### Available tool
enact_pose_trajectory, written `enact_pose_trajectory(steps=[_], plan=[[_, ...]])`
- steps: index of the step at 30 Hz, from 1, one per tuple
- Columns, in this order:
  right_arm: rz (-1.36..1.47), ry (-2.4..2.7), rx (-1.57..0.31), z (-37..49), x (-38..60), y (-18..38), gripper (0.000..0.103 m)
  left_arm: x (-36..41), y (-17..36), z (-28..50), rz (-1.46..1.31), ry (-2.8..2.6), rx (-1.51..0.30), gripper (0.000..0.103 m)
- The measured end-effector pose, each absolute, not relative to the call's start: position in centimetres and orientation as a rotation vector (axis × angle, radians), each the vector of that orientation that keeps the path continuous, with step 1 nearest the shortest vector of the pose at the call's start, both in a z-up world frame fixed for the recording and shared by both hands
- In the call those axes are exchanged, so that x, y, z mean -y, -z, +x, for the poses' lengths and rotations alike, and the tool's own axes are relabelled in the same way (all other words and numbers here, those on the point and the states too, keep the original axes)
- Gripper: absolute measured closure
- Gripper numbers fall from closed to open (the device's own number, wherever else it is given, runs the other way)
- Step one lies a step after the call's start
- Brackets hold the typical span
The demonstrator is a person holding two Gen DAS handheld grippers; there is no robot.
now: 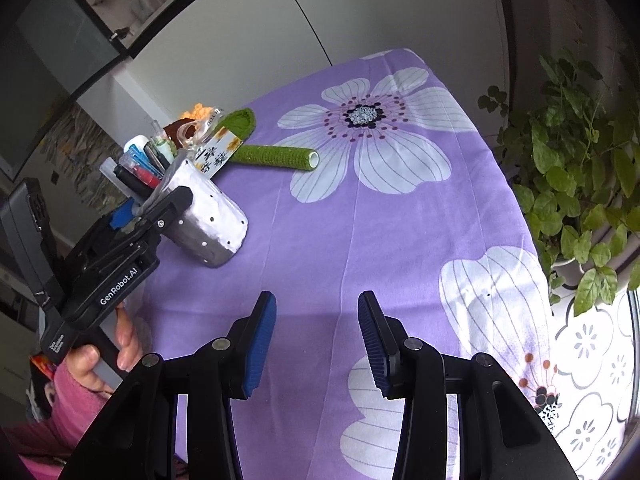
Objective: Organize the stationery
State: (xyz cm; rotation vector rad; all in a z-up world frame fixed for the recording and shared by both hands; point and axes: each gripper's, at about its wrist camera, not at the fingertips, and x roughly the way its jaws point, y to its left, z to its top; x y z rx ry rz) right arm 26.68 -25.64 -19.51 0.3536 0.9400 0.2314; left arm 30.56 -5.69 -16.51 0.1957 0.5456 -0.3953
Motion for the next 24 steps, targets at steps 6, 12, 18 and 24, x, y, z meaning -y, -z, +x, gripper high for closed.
enact_pose_trajectory(steps=[6,12,18,24], plan=[[0.274,-0.217,-0.820,26.9,24.1,17.8,0.060,5.8,16.6,30.4,0.202,0.401,-0.540,0.034],[0.184,-0.178,-0.725,27.1,22.5,17.0,0.060,5.7,16.7,30.2,0.204,0.402,-0.536,0.034],[0.143,-0.178,-0.692,26.8,21.5,16.7,0.060,5.6,16.6,30.1,0.194,0.405,-0.542,0.034],[0.113,-0.169,-0.674,26.7,20.9,16.6,0.060,5.8,16.6,29.9,0.205,0.401,-0.543,0.034]])
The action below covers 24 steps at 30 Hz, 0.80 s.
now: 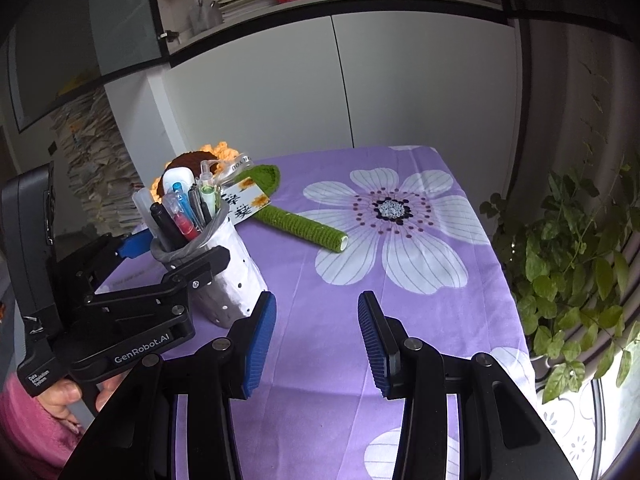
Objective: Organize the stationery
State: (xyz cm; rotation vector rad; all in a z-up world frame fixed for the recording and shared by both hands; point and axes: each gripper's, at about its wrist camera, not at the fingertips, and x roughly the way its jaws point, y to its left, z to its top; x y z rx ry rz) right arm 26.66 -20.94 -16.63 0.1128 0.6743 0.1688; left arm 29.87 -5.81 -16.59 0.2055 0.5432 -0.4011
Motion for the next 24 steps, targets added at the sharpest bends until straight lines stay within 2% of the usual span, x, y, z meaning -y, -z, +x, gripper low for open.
enact_pose_trajectory(steps=[10,20,24], plan=[[0.049,-0.162,-0.611,26.3,20.0,16.4,0.060,5.8,16.6,29.9,0.206,0.398,-0.548,0.033],[0.045,-0.174,-0.623,26.3,19.9,16.4,0.059,5.8,16.6,29.9,0.209,0.398,-0.547,0.033],[0.044,-0.171,-0.648,26.4,19.9,16.5,0.048,5.8,16.6,29.9,0.209,0.399,-0.548,0.032]])
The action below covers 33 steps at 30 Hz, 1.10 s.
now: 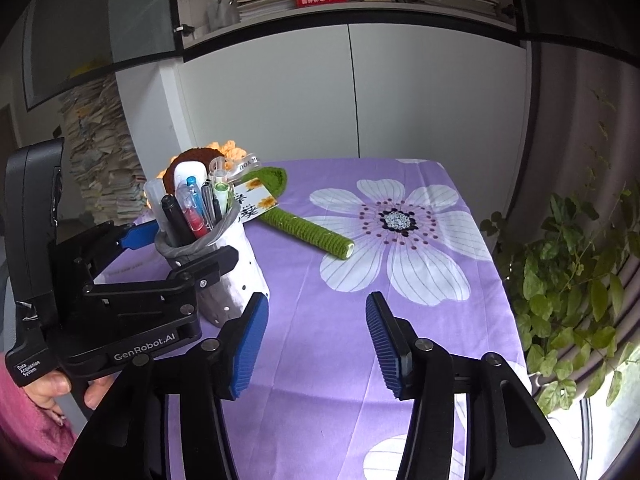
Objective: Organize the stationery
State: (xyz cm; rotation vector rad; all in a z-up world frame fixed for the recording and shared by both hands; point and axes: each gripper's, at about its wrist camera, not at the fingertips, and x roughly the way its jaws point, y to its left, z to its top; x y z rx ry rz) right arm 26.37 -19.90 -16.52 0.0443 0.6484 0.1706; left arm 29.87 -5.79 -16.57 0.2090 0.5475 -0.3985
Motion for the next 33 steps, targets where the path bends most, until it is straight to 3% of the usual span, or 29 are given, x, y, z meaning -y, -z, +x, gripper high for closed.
enact_pose_trajectory(steps=[9,33], plan=[[0.073,-0.200,-0.867,26.5,20.6,18.2,0.047,5.8,16.6,29.9,0.209,0.398,-0.547,0.032],[0.044,-0.192,-0.940,25.3,21.5,18.8,0.046,5.8,16.6,29.7,0.223,0.395,-0.546,0.032]])
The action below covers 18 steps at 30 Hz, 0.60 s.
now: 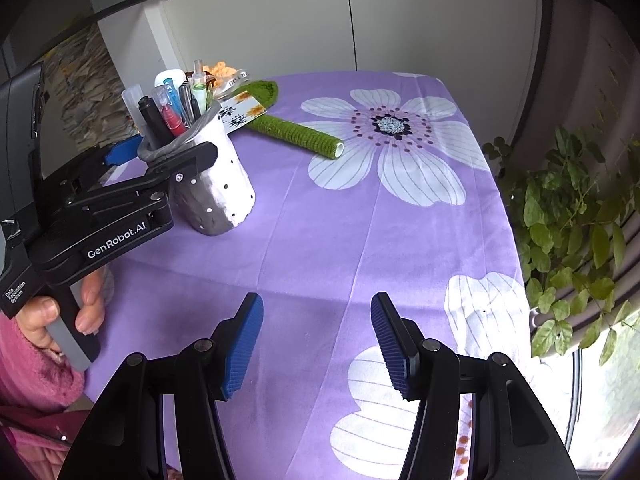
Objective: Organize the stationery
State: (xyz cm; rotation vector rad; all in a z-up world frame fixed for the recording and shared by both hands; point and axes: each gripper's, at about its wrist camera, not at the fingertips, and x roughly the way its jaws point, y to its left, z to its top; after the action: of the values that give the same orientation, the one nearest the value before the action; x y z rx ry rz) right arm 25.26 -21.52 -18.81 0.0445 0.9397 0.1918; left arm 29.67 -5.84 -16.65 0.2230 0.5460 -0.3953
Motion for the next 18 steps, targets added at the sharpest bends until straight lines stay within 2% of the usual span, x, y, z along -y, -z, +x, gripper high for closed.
enact_pose_trajectory(steps=[11,18], plan=[[-0.003,-0.221,-0.678,24.5,19.7,15.4,0.046,5.8,16.7,29.7,0.222,0.396,-0.547,0.032],[-0.010,-0.220,-0.639,24.6,19.4,15.6,0.046,5.8,16.7,29.7,0.221,0.395,-0.548,0.032]])
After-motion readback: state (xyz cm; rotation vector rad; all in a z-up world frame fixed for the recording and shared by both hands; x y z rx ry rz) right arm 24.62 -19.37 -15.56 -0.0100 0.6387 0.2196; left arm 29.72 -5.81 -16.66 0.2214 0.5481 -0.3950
